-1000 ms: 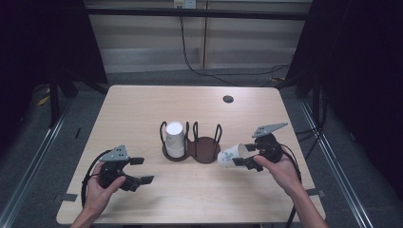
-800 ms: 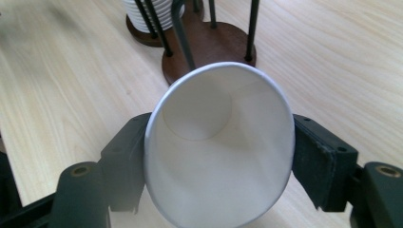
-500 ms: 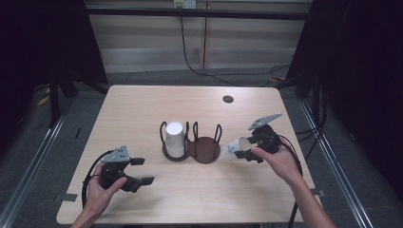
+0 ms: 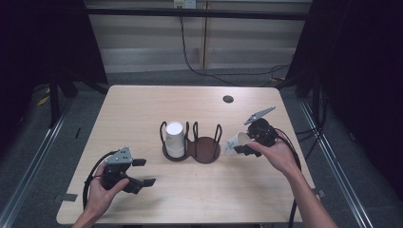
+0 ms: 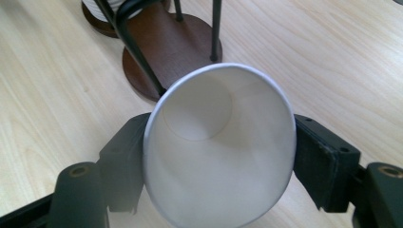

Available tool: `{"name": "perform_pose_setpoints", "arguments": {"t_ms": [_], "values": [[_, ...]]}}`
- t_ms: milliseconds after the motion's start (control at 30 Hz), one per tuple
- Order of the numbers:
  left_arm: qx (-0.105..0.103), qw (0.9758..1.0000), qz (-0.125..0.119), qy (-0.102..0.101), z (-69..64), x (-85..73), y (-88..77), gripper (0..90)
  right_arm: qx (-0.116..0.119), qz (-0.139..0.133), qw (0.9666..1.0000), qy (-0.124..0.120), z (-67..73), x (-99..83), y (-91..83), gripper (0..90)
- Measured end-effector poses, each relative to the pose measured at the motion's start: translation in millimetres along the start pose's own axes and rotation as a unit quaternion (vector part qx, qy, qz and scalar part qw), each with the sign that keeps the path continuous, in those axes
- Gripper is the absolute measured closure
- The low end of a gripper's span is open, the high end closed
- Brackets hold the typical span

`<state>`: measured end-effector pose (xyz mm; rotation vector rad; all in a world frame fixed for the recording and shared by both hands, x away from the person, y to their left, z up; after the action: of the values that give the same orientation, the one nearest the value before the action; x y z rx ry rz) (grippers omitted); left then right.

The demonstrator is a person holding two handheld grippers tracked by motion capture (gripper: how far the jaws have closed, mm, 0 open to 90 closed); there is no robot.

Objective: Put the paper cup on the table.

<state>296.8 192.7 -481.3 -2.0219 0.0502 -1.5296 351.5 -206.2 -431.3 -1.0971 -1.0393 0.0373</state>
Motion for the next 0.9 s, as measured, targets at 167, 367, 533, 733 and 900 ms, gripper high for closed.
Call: {"name": "perform_pose_setpoints", "arguments": {"t_ms": [167, 367, 533, 733, 900], "values": [[-0.003, 1.0000, 0.004, 0.005, -0.7, -0.3, 0.7, 16.4, -0.009, 0.015, 0.9998, -0.003, -2.9, 3.7, 2.4, 26.6], [-0.003, 0.9999, 0.007, 0.007, -2.5, -0.4, 2.0, 16.4, -0.016, 0.034, 0.9993, -0.009, -6.8, 8.6, 5.5, 26.6], [-0.003, 1.0000, 0.007, 0.006, -2.5, -0.5, 2.5, 16.4, -0.017, 0.049, 0.9986, -0.003, -12.7, 10.5, 9.6, 26.5], [-0.006, 0.9999, 0.009, 0.007, -2.5, -0.7, 3.3, 16.4, -0.027, 0.074, 0.9969, -0.004, -20.7, 9.7, 13.5, 26.5], [-0.007, 0.9999, 0.009, 0.007, -2.4, -0.7, 2.9, 16.4, -0.029, 0.081, 0.9963, 0.001, -24.1, 14.3, 12.7, 26.4]]}}
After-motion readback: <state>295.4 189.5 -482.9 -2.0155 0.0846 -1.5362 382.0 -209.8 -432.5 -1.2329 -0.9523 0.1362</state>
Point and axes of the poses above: each handheld gripper's, and its own axes: y roughly forward along the jaws, x roughly out of its top, z roughly to its left, the point moved 4 cm from there along y, roughly forward along the jaws, and after that the axes turned 8 degrees about -z, right-handed, at the moved point
